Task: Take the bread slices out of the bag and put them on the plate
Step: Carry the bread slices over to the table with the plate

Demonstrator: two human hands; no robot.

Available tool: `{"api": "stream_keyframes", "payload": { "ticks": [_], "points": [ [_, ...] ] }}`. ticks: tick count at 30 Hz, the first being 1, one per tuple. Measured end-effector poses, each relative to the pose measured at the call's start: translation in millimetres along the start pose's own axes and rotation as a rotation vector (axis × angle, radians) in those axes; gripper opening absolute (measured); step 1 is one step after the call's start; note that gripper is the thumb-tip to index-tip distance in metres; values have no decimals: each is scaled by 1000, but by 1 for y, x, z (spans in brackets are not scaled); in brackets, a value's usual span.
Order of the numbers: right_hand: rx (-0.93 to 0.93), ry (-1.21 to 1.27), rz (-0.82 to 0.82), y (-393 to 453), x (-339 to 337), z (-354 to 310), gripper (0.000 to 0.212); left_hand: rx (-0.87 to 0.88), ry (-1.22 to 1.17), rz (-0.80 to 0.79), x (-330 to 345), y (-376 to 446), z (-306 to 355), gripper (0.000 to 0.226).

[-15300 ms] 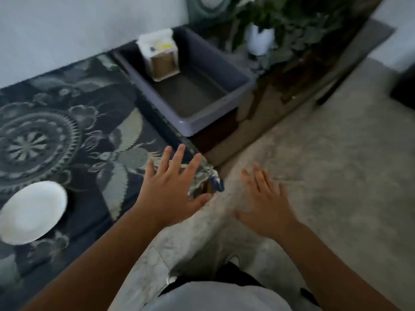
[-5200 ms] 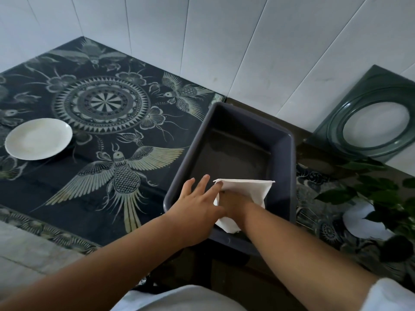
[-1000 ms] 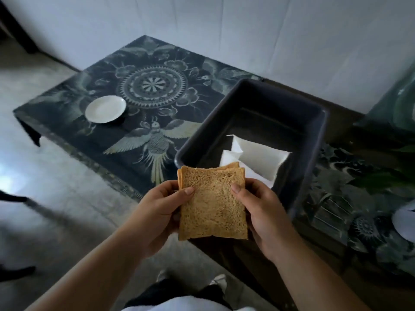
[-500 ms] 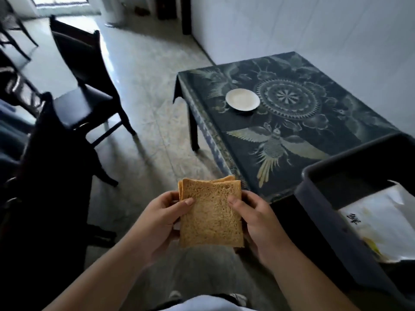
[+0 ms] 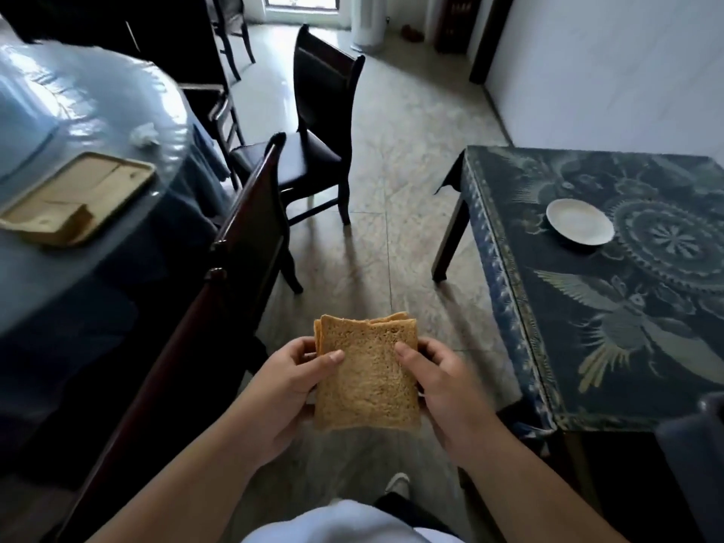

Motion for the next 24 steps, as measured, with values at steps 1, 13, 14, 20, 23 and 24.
{"api": "stream_keyframes", "payload": {
  "ticks": [1,13,14,20,23,24],
  "points": [
    [4,-8,-13,4,2,-1,41,7,2,12,-1,1,1,36],
    [64,-72,-162,63,-26,-33,34,23,-45,98,30,50,21,27],
    [69,-75,-168,69,-29,-35,30,21,-50,102,33,55,21,28],
    [94,-99,-178,101,-43,-47,29,26,-75,110,54,84,23,48],
    [99,-115,-180,120,-42,-54,29,29,-101,110,55,99,29,56],
    [102,-118,-185,127,-40,-57,30,30,-106,109,55,106,33,57]
  ]
}}
Point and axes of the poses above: each hand's wrist, its own y-axis towards the middle knuckle, its own x-axis out of the palm, z = x × y, the point moved 8 cm from there along y, towards the middle knuckle, and after that the axes turned 3 degrees about z, right-handed, at the moved point
